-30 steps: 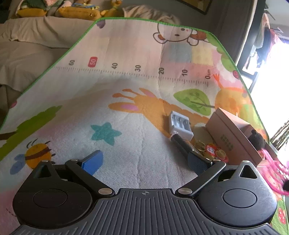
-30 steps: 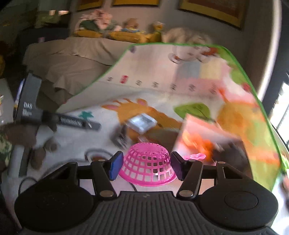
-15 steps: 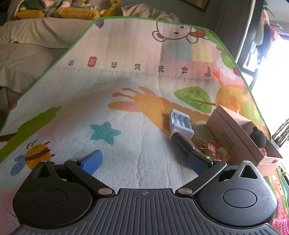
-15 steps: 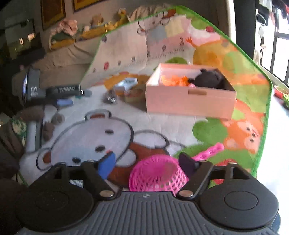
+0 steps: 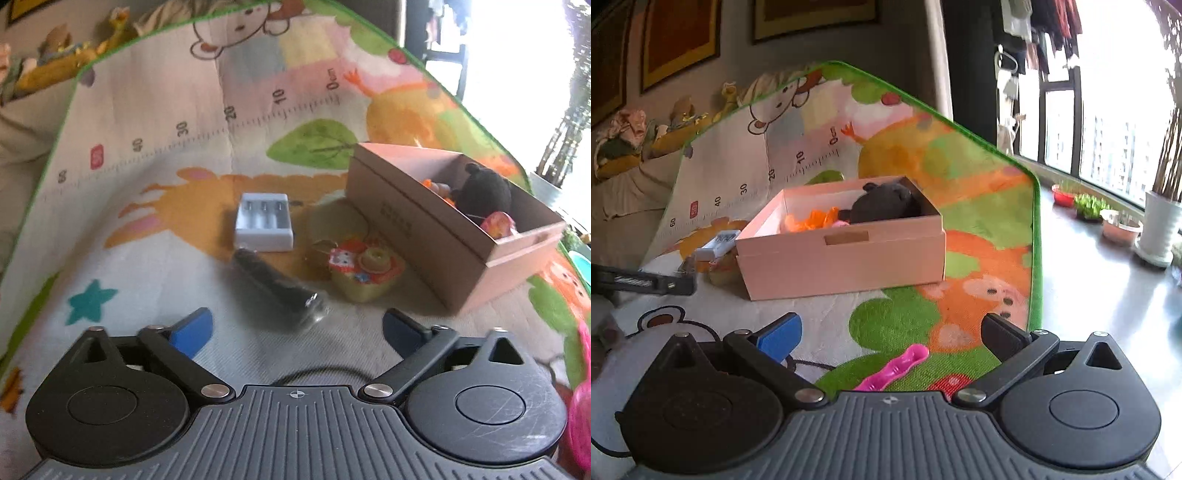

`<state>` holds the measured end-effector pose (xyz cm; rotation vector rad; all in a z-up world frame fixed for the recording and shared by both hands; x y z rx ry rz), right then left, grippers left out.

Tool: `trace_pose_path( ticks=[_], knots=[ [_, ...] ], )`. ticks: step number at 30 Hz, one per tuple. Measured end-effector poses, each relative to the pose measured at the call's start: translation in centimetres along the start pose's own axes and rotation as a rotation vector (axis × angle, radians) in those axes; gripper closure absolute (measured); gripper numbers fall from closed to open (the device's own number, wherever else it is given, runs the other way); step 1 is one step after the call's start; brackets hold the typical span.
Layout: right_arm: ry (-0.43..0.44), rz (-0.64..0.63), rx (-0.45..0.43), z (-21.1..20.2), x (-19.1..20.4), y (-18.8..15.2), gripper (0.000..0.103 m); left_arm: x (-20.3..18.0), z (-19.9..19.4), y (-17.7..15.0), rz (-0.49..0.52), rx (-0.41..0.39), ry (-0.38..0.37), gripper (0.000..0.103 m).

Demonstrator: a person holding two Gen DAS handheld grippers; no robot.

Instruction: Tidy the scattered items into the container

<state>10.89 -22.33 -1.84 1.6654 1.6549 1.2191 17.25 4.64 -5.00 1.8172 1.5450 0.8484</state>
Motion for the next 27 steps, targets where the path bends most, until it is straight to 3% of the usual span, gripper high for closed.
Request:
trace_pose_path(
  ticks=[1, 5, 14, 16, 20, 27],
  knots=[
    [-0.002, 0.009, 0.002, 0.1, -0.1, 0.0, 0.0, 0.0, 0.4, 0.1, 0.002, 0.005, 0.022, 0.027],
    [0.008, 0.041, 0.045, 0.6, -0.7, -0.3, 0.0, 0.2, 1.1, 0.6, 0.016, 0.0, 0.067, 0.028],
    [0.025, 0.17, 0.127, 1.9, -2.3, -0.7, 0.0, 1.6, 0.9, 0.7, 0.027, -0.005, 0.109, 0.065],
    [0.027, 0.197, 0.138, 2.1, -2.6, -0.8, 0.0, 1.5, 0.5, 0.5, 0.018, -0.003, 0.086, 0.072],
    [0.029, 0.219, 0.144, 2.2, -2.8, -0.8, 0.0, 0.5, -1.0, -0.6, 0.026, -0.001, 0.032, 0.072],
    [0.022, 0.211, 0.151, 2.2, -2.8, -0.8, 0.0, -4.6, -6.2, -4.0, 0.109, 0.01, -0.186, 0.067]
  ],
)
Point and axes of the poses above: each gripper's, at about its wrist camera, not at the fingertips, and z roughly the way its jaws point, x to its left, y to its top, the point moved 10 cm from there along z, roughly the way its jaws point, and after that the axes turned 11 degrees about z, right-handed, at the moved point
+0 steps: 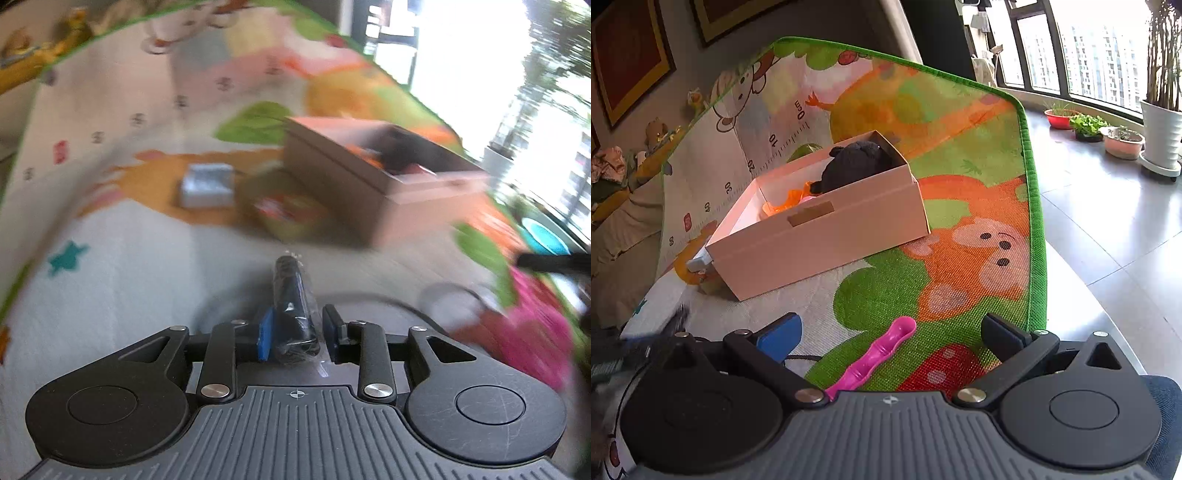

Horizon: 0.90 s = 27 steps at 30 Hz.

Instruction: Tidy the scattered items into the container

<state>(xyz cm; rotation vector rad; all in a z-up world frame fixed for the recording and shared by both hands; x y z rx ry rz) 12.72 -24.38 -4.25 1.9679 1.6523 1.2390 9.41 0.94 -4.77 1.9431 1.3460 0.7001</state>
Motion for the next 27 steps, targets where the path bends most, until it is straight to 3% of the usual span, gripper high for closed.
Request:
trace_pose_path(
  ticks=[2, 4, 5, 7, 9, 14, 16, 19, 24, 27],
  knots=[
    [-0.003, -0.002, 0.001, 0.0, 0.0, 0.0, 0.0, -1.1, -0.7, -0.6, 0.045, 0.0, -0.005, 0.058],
    [-0.007, -0.006, 0.003, 0.1, 0.1, -0.1, 0.0, -1.4, -1.0, -1.0, 0.079, 0.007, 0.012, 0.043],
    [-0.009, -0.009, 0.005, 0.1, 0.1, -0.1, 0.0, -1.2, -1.0, -1.1, 0.094, 0.012, 0.034, 0.038],
    [-0.012, -0.013, 0.006, 0.2, 0.1, -0.1, 0.0, 0.0, -0.9, -1.3, 0.117, 0.022, 0.105, 0.017],
    [-0.011, -0.013, 0.007, 0.2, 0.1, -0.2, 0.0, 1.6, -0.9, -1.4, 0.127, 0.028, 0.184, 0.009],
    [-0.018, -0.023, 0.013, 0.4, 0.2, -0.3, 0.0, 6.0, -1.9, -1.7, 0.125, 0.049, 0.39, 0.008],
    [-0.026, -0.034, 0.018, 0.5, 0.3, -0.3, 0.0, 7.7, -2.4, -1.9, 0.102, 0.058, 0.437, 0.007],
    [-0.028, -0.043, 0.022, 0.6, 0.3, -0.3, 0.0, 8.7, -3.0, -1.9, 0.025, 0.049, 0.412, 0.007],
    [-0.01, -0.014, 0.008, 0.4, 0.1, -0.2, 0.0, 6.5, -2.9, -1.3, -0.095, 0.008, 0.22, 0.003],
    [-0.009, -0.008, 0.004, 0.4, 0.1, -0.2, 0.0, 3.8, -2.4, -0.7, -0.119, -0.03, 0.148, 0.003]
  ],
)
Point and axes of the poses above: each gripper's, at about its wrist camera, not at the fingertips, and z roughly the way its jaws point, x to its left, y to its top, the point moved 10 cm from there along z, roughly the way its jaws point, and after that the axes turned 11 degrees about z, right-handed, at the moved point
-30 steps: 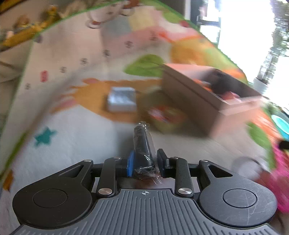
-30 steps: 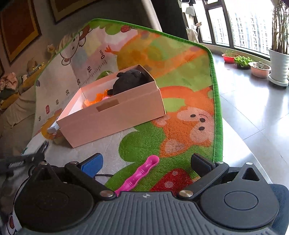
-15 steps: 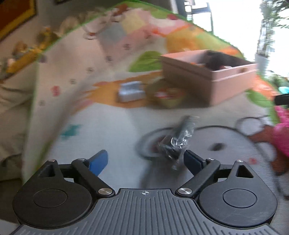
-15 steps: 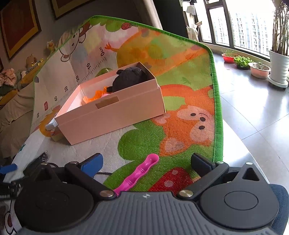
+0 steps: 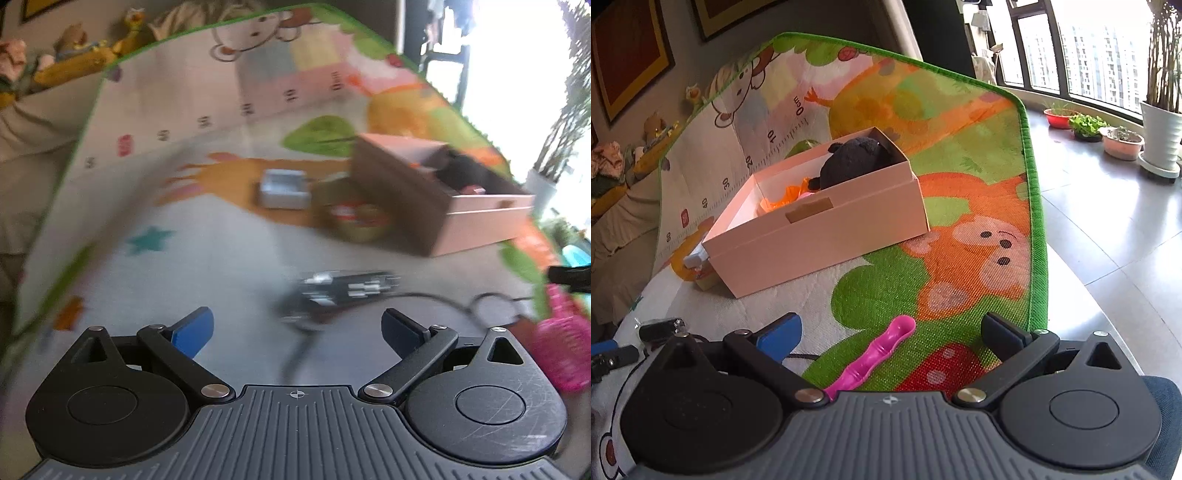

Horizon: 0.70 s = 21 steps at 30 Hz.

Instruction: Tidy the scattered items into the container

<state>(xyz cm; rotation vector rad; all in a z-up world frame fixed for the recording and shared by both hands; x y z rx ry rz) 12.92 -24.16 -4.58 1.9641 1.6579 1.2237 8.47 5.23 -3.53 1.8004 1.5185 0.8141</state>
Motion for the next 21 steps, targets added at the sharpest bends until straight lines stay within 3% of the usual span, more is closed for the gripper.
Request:
trace_pose_path(
  ticks=[3, 7, 9, 15, 19, 21],
  knots=[
    [-0.025, -0.061, 0.025, 0.2, 0.4, -0.3, 0.0, -3.5, 0.0, 0.1, 0.015, -0.057, -0.064, 0.002],
    [0.012, -0.142, 0.068, -0.9, 1.0, -1.2, 0.0, -6.5, -0.2, -0.6, 0.145, -0.079, -0.05, 0.002],
    [0.043, -0.181, 0.056, -2.7, 1.2, -2.0, 0.0, -6.7, -0.4, -0.5, 0.156, -0.101, -0.045, 0.001],
    [-0.107, -0.406, -0.12, -8.1, 1.1, -3.0, 0.0, -4.5, 0.6, -0.9, 0.014, -0.039, -0.038, 0.001],
    [-0.121, -0.413, -0.07, -9.1, 0.5, -3.2, 0.001, -3.5, 0.6, -1.1, -0.046, -0.044, -0.058, 0.001],
    [-0.13, -0.415, -0.04, -9.0, 0.3, -3.5, 0.008, -3.5, 0.5, -1.2, -0.05, -0.047, -0.062, 0.001]
  ],
)
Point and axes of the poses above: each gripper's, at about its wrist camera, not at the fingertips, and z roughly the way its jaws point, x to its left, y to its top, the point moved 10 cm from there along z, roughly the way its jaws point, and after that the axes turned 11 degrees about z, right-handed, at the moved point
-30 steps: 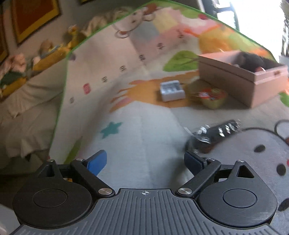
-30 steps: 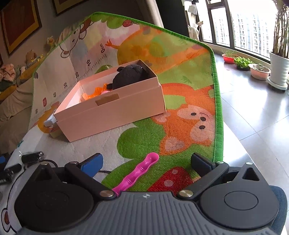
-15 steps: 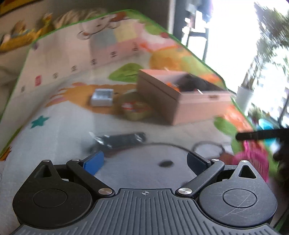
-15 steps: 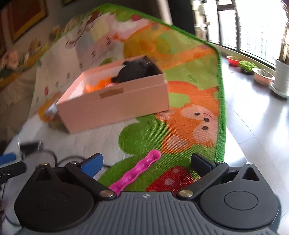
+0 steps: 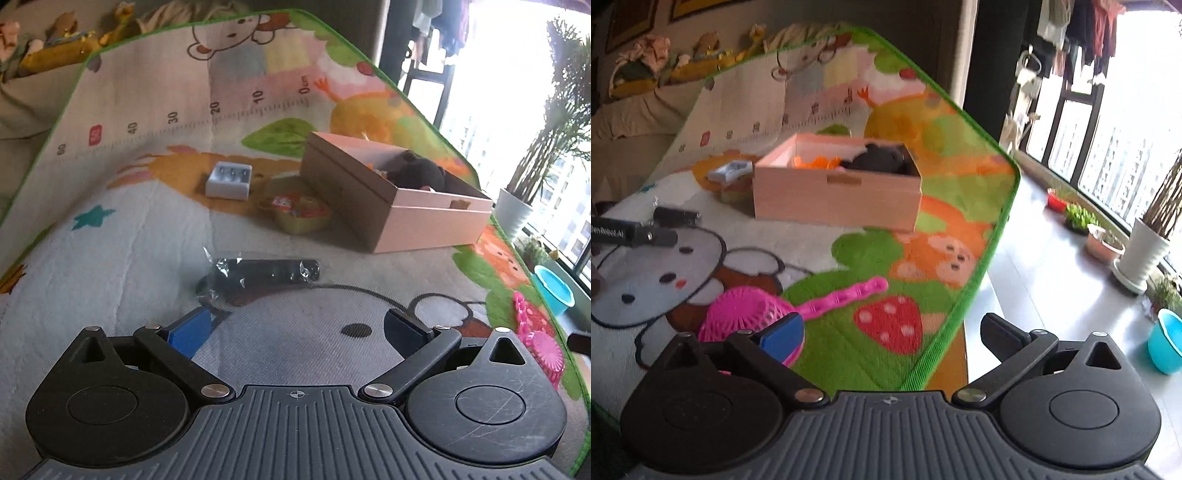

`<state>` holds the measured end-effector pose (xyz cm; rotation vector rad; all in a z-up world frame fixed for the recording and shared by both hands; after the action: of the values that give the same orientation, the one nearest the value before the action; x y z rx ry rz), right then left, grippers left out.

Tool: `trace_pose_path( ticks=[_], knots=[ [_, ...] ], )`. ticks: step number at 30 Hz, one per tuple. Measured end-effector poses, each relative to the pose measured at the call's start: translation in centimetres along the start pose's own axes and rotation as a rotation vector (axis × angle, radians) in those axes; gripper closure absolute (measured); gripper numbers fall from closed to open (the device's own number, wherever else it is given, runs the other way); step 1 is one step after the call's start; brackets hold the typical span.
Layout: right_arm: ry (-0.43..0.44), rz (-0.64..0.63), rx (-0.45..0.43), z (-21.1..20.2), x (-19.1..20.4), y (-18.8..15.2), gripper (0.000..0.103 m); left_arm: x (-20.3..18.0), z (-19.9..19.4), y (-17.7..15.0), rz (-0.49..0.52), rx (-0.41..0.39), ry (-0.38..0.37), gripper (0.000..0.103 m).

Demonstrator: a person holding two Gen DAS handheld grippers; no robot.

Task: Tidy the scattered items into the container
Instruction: 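Lift the pink basket off the mat with the right tool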

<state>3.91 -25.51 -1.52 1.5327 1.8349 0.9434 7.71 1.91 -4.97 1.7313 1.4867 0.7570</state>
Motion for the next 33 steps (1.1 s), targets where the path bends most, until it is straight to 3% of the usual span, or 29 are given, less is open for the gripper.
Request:
trace_pose_path(
  ticks=[6, 15, 18, 22, 27, 29, 30, 33],
  knots=[
    [-0.006, -0.081, 0.056, 1.9, 1.4, -0.9, 0.009, 0.3, 0.0, 0.0, -0.036, -0.007, -0.027, 0.0],
    [-0.064, -0.117, -0.033, 6.6, 3.7, 3.3, 0.009, 0.5, 0.0, 0.1, -0.053, -0.014, -0.037, 0.0],
    [-0.009, -0.058, -0.057, 5.0, 3.9, 4.4, 0.009, 0.6, 0.0, 0.1, -0.066, -0.019, -0.046, 0.0],
    [0.165, -0.034, -0.061, 1.9, 6.5, 4.3, 0.0, 0.7, 0.0, 0.1, -0.071, -0.02, -0.053, 0.0],
    [0.177, -0.144, -0.024, 3.2, 10.7, 2.3, 0.0, 0.7, 0.0, 0.1, -0.076, -0.023, -0.056, 0.0],
    [0.164, -0.136, 0.023, 4.5, 11.1, 1.7, 0.008, 0.7, 0.0, 0.1, -0.081, -0.026, -0.059, 0.0],
    [0.163, -0.133, 0.045, 4.9, 11.1, 1.5, 0.017, 0.7, 0.0, 0.1, -0.085, -0.028, -0.061, 0.0],
    [0.156, -0.128, 0.069, 5.0, 10.2, 0.8, 0.019, 0.8, 0.0, 0.2, -0.095, -0.032, -0.067, 0.0]
  ],
)
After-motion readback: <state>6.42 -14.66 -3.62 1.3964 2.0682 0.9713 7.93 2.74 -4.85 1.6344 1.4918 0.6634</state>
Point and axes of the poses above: each gripper's, at about its wrist camera, not at the fingertips, and z roughly the way its jaws point, x to its left, y to its top, the point moved 10 cm from there along z, roughly the way its jaws point, and after that the axes turned 11 degrees about z, right-handed, at the moved point
